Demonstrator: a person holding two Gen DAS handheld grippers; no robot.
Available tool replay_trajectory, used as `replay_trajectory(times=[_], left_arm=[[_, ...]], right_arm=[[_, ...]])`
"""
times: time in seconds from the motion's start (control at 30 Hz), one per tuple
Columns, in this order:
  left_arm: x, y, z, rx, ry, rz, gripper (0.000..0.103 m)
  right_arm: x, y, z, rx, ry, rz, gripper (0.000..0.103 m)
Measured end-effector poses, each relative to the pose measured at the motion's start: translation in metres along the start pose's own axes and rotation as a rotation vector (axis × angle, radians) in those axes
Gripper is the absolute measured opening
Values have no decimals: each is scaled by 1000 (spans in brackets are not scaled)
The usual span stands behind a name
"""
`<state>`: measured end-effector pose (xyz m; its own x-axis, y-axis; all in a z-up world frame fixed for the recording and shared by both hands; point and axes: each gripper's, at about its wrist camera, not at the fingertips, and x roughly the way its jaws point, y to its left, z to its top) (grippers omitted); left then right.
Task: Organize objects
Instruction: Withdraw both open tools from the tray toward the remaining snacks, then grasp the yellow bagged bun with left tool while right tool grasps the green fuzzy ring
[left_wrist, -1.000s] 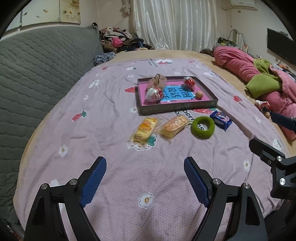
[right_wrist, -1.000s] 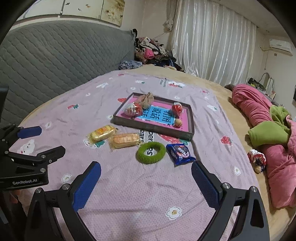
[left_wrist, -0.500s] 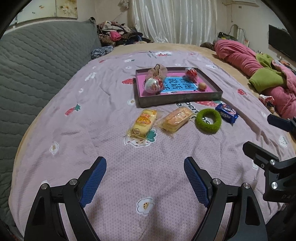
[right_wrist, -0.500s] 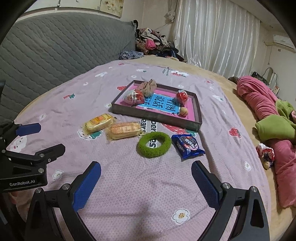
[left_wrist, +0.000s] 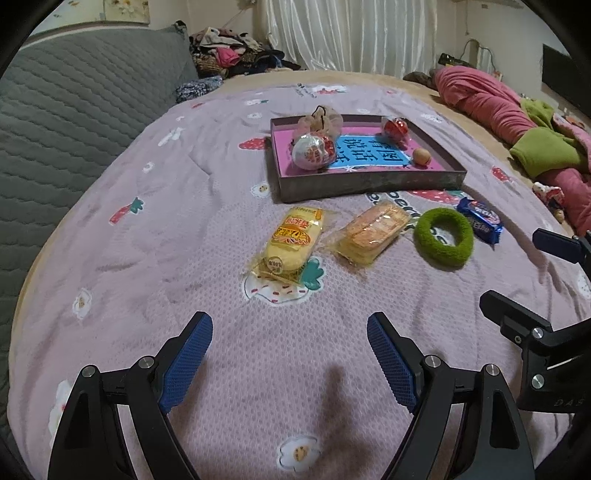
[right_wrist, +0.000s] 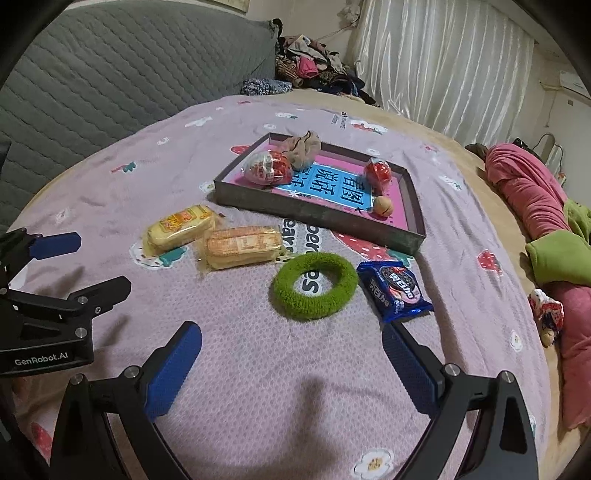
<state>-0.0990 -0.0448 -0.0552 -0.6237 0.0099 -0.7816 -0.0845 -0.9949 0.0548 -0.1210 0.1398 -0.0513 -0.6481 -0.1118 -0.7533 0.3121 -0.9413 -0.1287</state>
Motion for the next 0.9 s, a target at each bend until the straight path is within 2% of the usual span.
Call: replay_trajectory(times=[0.3, 0.73, 0.9], left_arm=[[31, 5, 18, 10, 23, 30, 87], [80, 14, 38, 27, 66, 23, 87], [94, 16, 40, 29, 84, 8, 87]], right_arm=[[23, -7, 6, 15, 24, -2, 99], [55, 1, 15, -43, 59, -36, 98], [73, 0, 19, -37, 86, -34, 90]])
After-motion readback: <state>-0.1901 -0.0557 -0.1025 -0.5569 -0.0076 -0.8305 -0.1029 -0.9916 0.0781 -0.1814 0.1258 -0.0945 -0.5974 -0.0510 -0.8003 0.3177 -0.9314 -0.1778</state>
